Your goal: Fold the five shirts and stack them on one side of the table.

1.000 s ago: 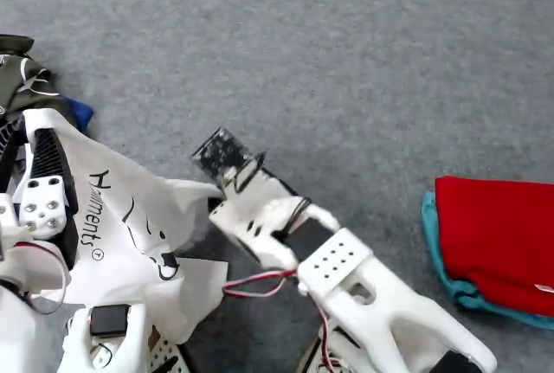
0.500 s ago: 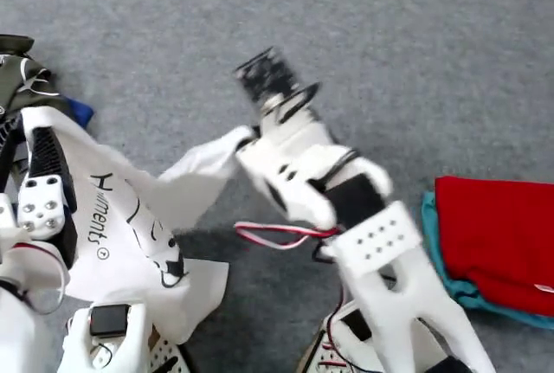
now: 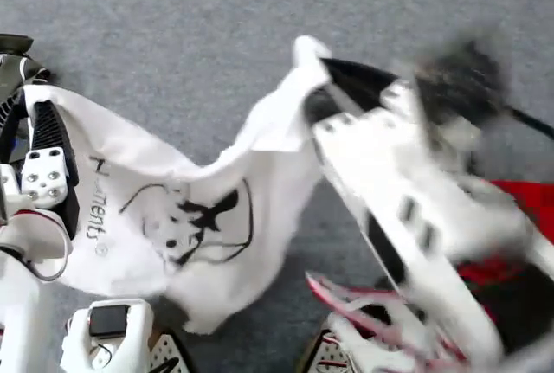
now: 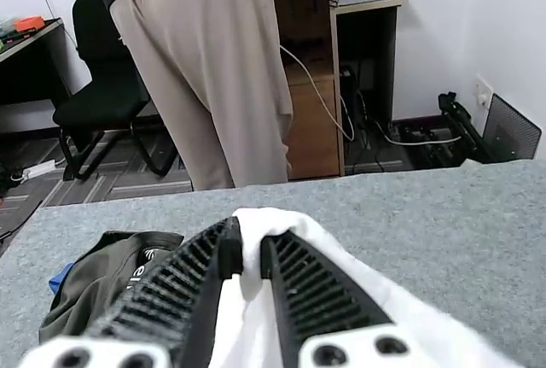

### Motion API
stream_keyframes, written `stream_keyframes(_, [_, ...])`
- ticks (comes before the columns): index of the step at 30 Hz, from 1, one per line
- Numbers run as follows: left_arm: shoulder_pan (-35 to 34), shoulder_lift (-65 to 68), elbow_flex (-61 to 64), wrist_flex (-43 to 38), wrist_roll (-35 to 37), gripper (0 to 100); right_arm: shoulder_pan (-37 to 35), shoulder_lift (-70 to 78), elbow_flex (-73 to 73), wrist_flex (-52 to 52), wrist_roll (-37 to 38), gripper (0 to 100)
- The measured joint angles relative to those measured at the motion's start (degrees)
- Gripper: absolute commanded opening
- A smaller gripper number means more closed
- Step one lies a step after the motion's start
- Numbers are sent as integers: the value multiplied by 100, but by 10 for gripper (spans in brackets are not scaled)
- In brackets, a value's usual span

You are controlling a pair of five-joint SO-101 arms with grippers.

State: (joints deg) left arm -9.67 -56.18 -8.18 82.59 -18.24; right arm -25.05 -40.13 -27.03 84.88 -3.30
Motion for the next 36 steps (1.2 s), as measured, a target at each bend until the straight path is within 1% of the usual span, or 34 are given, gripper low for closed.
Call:
stream_keyframes(3, [0, 9, 0, 0, 193, 19, 299, 18, -993, 123, 105, 4])
stream_keyframes(8, [0, 18, 0, 0, 527, 19, 1266, 237, -2426, 299, 343, 4])
stream_keyframes(10, [0, 18, 0, 0, 686, 19, 1512, 316, -2901, 404, 448, 4])
stream_keyframes(19, [0, 18, -88, 9, 800, 19, 2110, 343, -3956, 501, 809, 4])
stream_keyframes(24, [-158, -273, -448, 9, 607, 19, 2286, 334, -4440, 501, 897, 4])
stream_keyframes(28, [-167, -422, -466, 9, 589, 19, 2303, 352, -4387, 501, 897, 4])
stream_keyframes(31, [-167, -404, -352, -35, 589, 19, 2303, 475, -3912, 501, 897, 4])
stream_keyframes(34, [-176, -255, 316, -580, 589, 19, 2127, 976, -2998, 193, 888, 4])
stream_keyframes(36, [-176, -53, 1046, -1231, 589, 19, 2057, 1433, -2215, -158, 888, 4])
